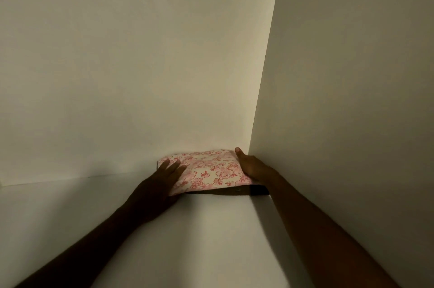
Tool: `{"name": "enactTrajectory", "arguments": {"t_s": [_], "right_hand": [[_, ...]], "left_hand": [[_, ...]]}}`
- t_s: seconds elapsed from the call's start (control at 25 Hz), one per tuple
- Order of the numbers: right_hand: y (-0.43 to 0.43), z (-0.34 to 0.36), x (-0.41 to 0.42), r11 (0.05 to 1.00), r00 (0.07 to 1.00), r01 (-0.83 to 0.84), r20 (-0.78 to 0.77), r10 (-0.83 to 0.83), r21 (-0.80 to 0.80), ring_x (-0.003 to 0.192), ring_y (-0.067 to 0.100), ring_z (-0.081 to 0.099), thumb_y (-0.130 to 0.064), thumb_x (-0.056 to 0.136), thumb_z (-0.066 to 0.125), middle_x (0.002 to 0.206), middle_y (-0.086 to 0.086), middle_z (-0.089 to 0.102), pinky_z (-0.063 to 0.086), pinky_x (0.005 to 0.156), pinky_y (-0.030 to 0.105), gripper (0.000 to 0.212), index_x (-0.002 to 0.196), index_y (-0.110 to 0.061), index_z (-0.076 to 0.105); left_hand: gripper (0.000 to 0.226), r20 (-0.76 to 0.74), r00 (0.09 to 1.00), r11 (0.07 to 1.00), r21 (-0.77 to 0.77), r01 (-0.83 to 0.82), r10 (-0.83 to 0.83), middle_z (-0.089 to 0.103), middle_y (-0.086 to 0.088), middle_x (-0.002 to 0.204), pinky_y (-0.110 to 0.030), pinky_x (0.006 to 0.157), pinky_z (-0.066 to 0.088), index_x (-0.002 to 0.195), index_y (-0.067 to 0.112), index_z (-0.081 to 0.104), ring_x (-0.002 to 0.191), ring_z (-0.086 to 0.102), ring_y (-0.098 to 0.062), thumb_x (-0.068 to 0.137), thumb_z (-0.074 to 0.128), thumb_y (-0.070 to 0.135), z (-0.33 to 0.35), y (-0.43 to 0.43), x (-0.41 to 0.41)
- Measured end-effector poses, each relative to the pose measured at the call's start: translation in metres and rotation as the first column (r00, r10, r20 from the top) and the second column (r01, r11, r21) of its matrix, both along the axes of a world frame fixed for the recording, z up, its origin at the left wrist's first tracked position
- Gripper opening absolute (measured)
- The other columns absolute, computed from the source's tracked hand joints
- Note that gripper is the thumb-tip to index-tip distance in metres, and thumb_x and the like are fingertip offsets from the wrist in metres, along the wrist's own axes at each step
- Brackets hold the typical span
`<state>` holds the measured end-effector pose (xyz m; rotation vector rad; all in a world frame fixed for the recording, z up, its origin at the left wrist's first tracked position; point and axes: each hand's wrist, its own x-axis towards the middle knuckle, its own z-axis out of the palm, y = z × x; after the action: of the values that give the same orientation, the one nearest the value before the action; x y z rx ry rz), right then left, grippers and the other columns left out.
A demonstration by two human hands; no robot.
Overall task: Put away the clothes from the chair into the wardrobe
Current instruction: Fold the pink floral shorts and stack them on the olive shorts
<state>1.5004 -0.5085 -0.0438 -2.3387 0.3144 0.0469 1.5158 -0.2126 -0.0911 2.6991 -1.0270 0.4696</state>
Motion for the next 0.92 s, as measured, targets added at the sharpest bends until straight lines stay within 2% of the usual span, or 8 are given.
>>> {"name": "enactTrajectory", "arguments": {"t_s": [0.08,0.16,0.24,0.36,0.48,0.68,0.84,0.92], "right_hand": [[-0.001,-0.003,-0.009,0.996,0.997,0.081,0.017,-0.082,0.021,0.091,0.027,0.066,-0.057,0.099,0.022,0.107,0.019,0.069,0.050,0.091,0.037,0.070,0.108,-0.004,0.066],[-0.003,-0.020,-0.034,0.985,0.953,0.174,0.256,-0.164,-0.015,0.092,0.022,0.059,-0.045,0.101,0.032,0.116,0.015,0.066,0.049,0.086,0.034,0.046,0.110,-0.010,0.060],[0.006,-0.043,-0.070,0.986,0.838,0.166,0.522,-0.157,0.030,0.107,0.018,0.057,-0.051,0.096,0.032,0.126,0.004,0.060,0.047,0.092,0.033,0.049,0.125,-0.015,0.051],[0.018,-0.067,-0.097,0.962,0.829,0.235,0.546,-0.125,-0.137,0.140,0.026,0.033,-0.066,0.087,0.036,0.152,0.008,0.034,0.034,0.112,0.039,0.078,0.144,-0.013,0.031],[0.021,-0.066,-0.101,0.918,0.865,0.288,0.484,-0.129,-0.271,0.150,0.025,0.007,-0.077,0.082,0.029,0.162,0.011,0.010,0.017,0.119,0.038,0.096,0.153,-0.013,0.017],[0.021,-0.060,-0.103,0.919,0.844,0.285,0.526,-0.106,-0.273,0.149,0.028,0.009,-0.053,0.093,0.046,0.162,0.013,0.010,0.021,0.117,0.042,0.072,0.152,-0.020,0.022],[0.020,-0.062,-0.104,0.917,0.861,0.277,0.497,-0.104,-0.287,0.148,0.030,0.012,-0.052,0.093,0.048,0.161,0.014,0.014,0.022,0.117,0.044,0.073,0.151,-0.017,0.021],[0.025,-0.058,-0.107,0.923,0.867,0.272,0.487,-0.111,-0.274,0.147,0.032,0.015,-0.049,0.091,0.053,0.160,0.017,0.015,0.023,0.117,0.046,0.078,0.152,-0.014,0.019]], "left_hand": [[0.087,0.089,0.996,0.980,-0.198,0.002,0.016,0.036,-0.007,0.151,-0.047,0.103,0.044,0.144,0.019,0.035,0.141,0.024,-0.022,0.073,0.051,0.066,-0.003,0.005,-0.005],[0.102,-0.068,0.993,0.883,-0.454,-0.116,0.095,0.043,0.000,0.141,-0.040,0.096,0.049,0.138,0.020,0.038,0.127,0.045,-0.020,0.056,0.071,0.070,0.002,0.011,-0.009],[0.112,-0.270,0.959,0.778,-0.583,-0.236,0.088,0.045,0.003,0.137,-0.035,0.091,0.048,0.136,0.023,0.037,0.119,0.050,-0.017,0.044,0.075,0.075,0.009,0.011,-0.011],[0.093,-0.297,0.947,0.802,-0.532,-0.272,0.124,0.046,0.000,0.140,-0.033,0.091,0.043,0.133,0.023,0.041,0.120,0.050,-0.021,0.061,0.064,0.077,0.012,0.005,-0.016],[0.083,-0.343,0.929,0.832,-0.467,-0.299,0.141,0.051,-0.003,0.138,-0.038,0.095,0.041,0.132,0.025,0.044,0.118,0.053,-0.026,0.067,0.048,0.077,0.015,0.003,-0.019],[0.077,-0.431,0.885,0.777,-0.491,-0.395,0.178,0.057,-0.007,0.131,-0.039,0.094,0.042,0.132,0.020,0.045,0.112,0.057,-0.026,0.076,0.039,0.072,0.019,0.007,-0.032],[0.084,-0.428,0.873,0.802,-0.424,-0.421,0.232,0.055,-0.007,0.135,-0.040,0.098,0.043,0.135,0.017,0.041,0.117,0.054,-0.028,0.076,0.044,0.077,0.012,0.011,-0.054],[0.085,-0.412,0.874,0.807,-0.405,-0.430,0.259,0.050,-0.012,0.138,-0.039,0.099,0.040,0.138,0.009,0.037,0.123,0.049,-0.031,0.079,0.052,0.068,0.011,0.017,-0.072]]}}
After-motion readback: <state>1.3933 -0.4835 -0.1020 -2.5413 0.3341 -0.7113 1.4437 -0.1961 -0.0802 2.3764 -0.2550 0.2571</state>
